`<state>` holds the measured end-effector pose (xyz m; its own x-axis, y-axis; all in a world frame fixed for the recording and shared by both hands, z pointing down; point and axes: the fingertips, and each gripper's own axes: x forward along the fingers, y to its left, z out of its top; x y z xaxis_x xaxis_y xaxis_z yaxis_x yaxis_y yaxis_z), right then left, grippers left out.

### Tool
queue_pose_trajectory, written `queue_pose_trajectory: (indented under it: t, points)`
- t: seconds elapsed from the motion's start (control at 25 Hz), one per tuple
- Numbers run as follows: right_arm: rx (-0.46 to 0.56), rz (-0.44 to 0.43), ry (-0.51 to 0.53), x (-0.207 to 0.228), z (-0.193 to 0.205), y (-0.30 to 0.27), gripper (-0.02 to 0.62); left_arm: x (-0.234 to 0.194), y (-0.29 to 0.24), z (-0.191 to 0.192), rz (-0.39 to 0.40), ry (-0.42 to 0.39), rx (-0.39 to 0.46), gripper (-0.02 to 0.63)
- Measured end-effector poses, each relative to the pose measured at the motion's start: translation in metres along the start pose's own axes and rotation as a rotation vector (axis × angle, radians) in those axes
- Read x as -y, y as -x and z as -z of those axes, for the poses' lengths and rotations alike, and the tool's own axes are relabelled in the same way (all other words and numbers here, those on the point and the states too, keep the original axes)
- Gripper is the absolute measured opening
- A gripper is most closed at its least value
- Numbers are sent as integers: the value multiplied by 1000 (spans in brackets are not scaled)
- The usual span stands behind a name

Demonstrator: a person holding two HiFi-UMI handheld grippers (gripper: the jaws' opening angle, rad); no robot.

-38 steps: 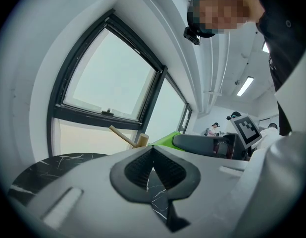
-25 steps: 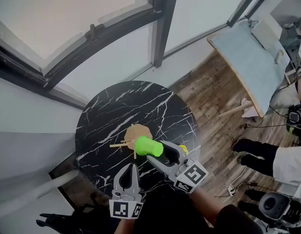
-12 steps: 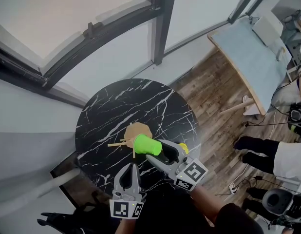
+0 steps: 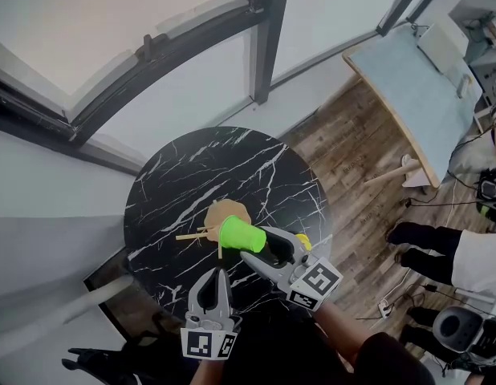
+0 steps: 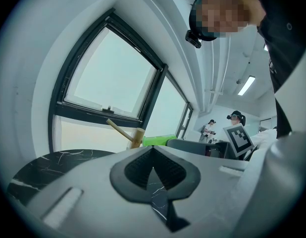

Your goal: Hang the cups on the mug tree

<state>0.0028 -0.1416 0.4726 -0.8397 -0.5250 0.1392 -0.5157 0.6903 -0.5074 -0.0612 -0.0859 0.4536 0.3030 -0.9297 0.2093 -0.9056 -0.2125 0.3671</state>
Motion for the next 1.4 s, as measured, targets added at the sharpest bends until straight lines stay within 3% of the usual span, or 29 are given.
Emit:
queue_pose_trajectory:
  t: [1.4]
  points:
    - [-5,7,26,3,2,-2,238,-3,-4,0,7,12,1,0]
